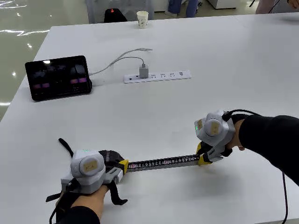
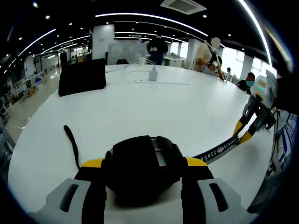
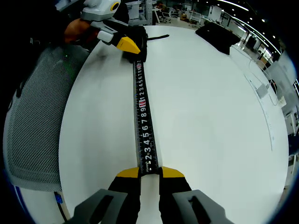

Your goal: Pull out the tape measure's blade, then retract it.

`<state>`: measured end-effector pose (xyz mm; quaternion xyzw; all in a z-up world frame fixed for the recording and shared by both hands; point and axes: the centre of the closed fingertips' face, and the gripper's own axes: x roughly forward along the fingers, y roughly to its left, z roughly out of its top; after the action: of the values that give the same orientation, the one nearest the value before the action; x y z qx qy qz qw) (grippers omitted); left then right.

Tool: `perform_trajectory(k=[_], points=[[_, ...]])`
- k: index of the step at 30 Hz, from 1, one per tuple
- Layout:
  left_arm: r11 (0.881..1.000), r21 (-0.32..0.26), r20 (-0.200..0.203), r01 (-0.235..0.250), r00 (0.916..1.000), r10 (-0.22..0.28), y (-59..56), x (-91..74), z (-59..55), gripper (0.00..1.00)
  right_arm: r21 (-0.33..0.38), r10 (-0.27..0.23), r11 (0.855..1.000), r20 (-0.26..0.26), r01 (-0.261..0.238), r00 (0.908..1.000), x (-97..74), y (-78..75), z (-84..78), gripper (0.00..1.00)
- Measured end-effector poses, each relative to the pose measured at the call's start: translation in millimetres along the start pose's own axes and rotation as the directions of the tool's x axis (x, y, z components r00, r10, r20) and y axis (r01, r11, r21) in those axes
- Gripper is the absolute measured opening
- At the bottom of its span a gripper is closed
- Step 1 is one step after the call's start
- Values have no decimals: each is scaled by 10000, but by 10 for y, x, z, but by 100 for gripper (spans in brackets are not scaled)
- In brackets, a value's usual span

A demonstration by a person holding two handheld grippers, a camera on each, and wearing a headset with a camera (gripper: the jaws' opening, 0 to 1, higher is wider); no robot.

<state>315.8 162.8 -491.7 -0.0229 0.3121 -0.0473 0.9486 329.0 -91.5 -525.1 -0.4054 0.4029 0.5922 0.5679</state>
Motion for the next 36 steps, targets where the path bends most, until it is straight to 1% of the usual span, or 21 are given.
perform_trajectory(k=[12,16,19,24,28,32,36], points=[[10000,5,-70,34,10000,-34,-1,-6,-8,60,61,-17,10000,99,16,9999,11,-3,28,11],[10000,-37,-127,22,9999,-23,2,0,-11,60,-189,-33,9998,20,34,10000,24,9,48,11],[10000,-43,-193,44,9998,-45,0,6,-5,60,-4,-86,10000,78,86,9999,32,7,70,11],[10000,-45,-166,38,9999,-39,-3,-2,-3,60,-80,-51,10000,42,52,10000,43,14,87,11],[10000,35,-107,35,9999,-34,-6,-5,-4,60,28,-36,10000,108,35,9999,49,20,102,11],[10000,56,-152,-17,9999,18,-4,2,-2,60,157,-72,9999,229,68,9997,58,21,123,11],[10000,-19,-193,50,9998,-50,0,1,-2,59,88,-99,9999,276,97,9996,68,25,157,11]])
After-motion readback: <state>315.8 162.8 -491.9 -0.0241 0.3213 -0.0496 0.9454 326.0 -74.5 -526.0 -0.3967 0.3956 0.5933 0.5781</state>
